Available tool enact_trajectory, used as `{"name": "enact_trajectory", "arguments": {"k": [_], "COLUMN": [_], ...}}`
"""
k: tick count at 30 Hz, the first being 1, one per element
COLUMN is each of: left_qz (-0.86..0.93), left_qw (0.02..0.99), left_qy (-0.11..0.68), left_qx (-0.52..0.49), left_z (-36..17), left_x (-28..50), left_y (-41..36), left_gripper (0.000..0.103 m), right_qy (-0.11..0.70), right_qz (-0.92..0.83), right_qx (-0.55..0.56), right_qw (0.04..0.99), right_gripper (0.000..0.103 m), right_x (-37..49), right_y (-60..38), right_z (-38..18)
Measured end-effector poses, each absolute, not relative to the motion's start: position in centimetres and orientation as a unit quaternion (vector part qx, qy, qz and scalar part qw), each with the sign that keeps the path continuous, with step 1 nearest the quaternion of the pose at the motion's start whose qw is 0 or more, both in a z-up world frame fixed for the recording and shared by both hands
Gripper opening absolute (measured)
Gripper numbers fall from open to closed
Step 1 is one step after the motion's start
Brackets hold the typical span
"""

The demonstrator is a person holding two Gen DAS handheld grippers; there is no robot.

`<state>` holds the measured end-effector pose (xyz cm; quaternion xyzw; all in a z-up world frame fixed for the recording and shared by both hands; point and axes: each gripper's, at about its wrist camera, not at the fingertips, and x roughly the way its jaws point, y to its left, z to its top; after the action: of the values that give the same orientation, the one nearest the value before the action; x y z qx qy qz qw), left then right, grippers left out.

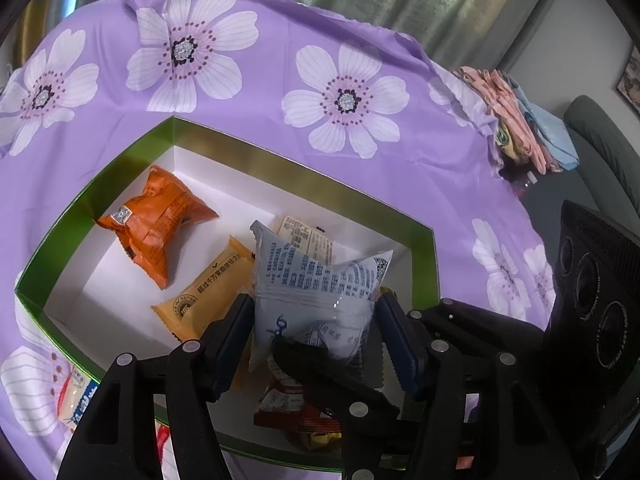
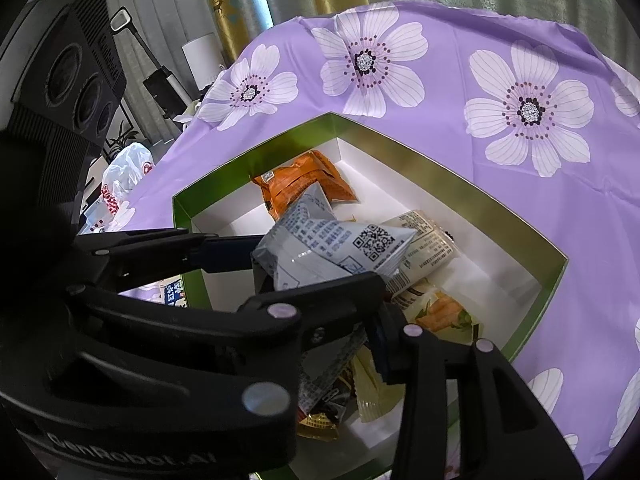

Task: Organize snacks
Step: 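Lower the white bag into the box and open the left tool, then withdraw the left tool and turn toward the white-and-blue biscuit pack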

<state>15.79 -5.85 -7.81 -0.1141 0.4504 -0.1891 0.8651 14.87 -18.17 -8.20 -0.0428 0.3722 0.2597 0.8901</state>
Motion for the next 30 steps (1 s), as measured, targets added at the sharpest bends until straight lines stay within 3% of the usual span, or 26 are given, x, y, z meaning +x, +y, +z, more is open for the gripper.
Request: {"name": "enact_trajectory", "arguments": {"k": [10, 11, 12, 14, 28, 30], "left_qz": [-0.173, -0.172, -0.170, -0.167, -0.158, -0.157], "left_qw": [0.865, 0.865, 0.866, 0.868, 0.891, 0.895], "left_qy": [0.463, 0.463, 0.463, 0.459, 0.421, 0.414], "left_qx": [-0.088, -0.086, -0.085, -0.087, -0.060, -0.058], "left_z": [-8.1, -8.1, -8.0, -7.8, -4.9, -4.3], "left_x": [15.5, 15.5, 15.5, 15.3, 12.9, 12.2], "left_y": [-6.4, -6.5, -6.4, -6.3, -6.6, -6.6], "left_gripper": [0.070, 0.075, 0.087, 0.093, 0.094, 0.102], "right_qy": [0.370, 0.370, 0.369, 0.367, 0.335, 0.331], "right_qz": [0.244, 0.243, 0.242, 0.241, 0.210, 0.206], "right_qx": [-0.053, -0.052, -0.051, -0.050, -0.050, -0.051], "right_qw": [0.895, 0.895, 0.896, 0.897, 0.917, 0.919], "right_gripper": [0.056, 0.058, 0.059, 0.062, 0.089, 0.093], "right_x": [14.6, 14.5, 14.4, 14.3, 11.4, 10.8], "right_y": [-18.4, -18.4, -18.5, -18.5, -19.9, -20.2], "right_z": [-8.1, -8.1, -8.0, -7.9, -5.7, -5.5]}}
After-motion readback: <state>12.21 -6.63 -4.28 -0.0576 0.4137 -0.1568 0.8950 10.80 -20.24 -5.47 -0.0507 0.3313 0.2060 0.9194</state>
